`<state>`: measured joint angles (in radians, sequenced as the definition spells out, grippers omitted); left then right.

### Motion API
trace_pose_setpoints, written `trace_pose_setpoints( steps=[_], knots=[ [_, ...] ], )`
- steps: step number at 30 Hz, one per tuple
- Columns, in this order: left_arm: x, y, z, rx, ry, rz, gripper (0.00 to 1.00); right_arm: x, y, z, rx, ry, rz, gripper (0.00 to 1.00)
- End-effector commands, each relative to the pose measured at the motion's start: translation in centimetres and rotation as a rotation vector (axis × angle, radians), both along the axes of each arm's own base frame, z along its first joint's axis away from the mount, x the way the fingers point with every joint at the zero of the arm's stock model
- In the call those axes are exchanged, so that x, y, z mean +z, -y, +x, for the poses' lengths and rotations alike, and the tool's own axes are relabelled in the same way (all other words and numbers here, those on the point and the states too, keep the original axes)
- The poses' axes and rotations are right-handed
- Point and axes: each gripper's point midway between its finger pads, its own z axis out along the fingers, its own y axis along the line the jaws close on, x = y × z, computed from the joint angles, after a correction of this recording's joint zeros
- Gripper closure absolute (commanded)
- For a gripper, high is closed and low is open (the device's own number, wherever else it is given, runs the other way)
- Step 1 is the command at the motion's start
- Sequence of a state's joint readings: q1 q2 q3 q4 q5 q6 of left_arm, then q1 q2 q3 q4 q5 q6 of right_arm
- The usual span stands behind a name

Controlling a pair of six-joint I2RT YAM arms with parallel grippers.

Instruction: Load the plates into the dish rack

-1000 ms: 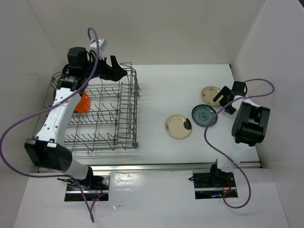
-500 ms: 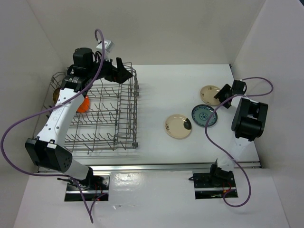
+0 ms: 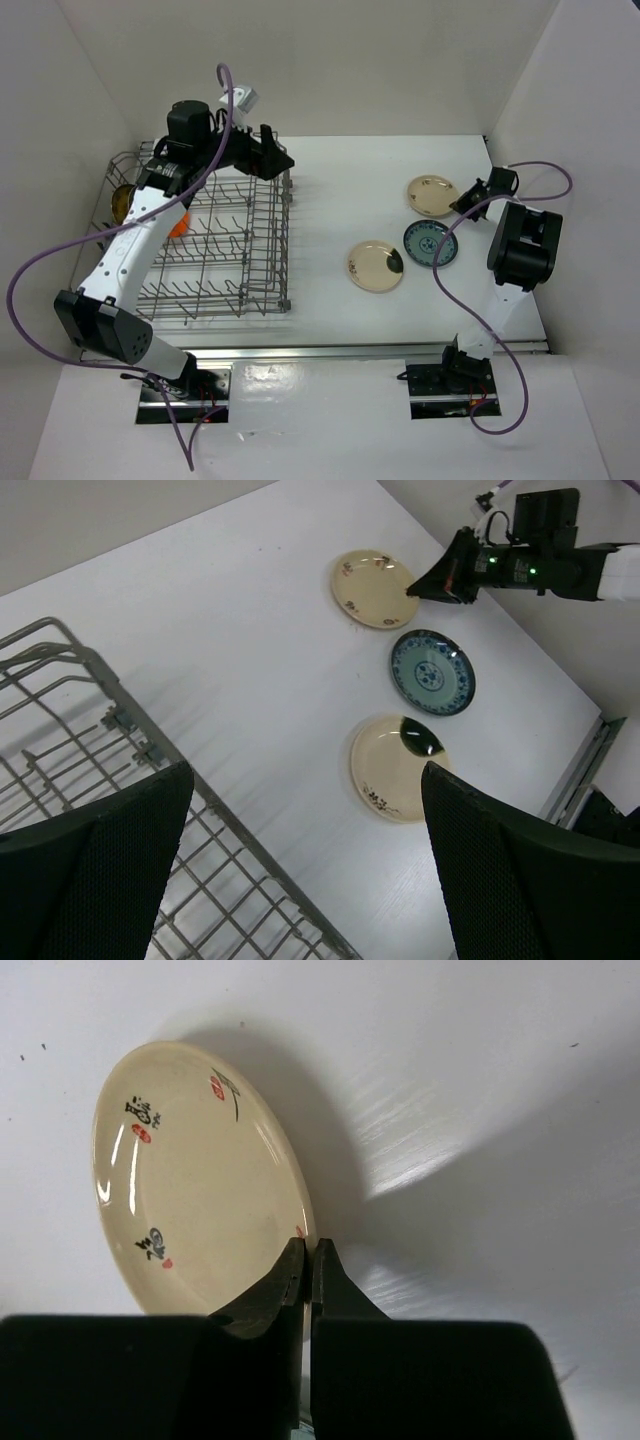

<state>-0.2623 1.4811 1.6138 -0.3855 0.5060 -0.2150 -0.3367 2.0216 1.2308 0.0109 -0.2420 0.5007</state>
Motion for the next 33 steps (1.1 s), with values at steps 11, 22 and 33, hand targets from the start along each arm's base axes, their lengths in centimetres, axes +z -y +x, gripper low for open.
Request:
trace_pose_setpoints(
  steps=[11, 22, 33],
  knots=[
    [0.9, 9.1, -0.5, -0.252, -0.005, -0.172, 0.0, 16.4, -7.2, 1.7, 0.274, 0.279, -0.127, 1.0],
    [-3.9, 13.2, 1.7, -0.4, -0.185, -0.277, 0.08, 30.9, -21.6, -3.0, 0.652, 0.633, -0.138, 1.0],
    [-3.7, 11.0, 3.2, -0.374, -0.178, -0.3, 0.2, 34.2, -27.0, -8.0, 0.797, 0.744, -0.117, 1.0]
  ],
)
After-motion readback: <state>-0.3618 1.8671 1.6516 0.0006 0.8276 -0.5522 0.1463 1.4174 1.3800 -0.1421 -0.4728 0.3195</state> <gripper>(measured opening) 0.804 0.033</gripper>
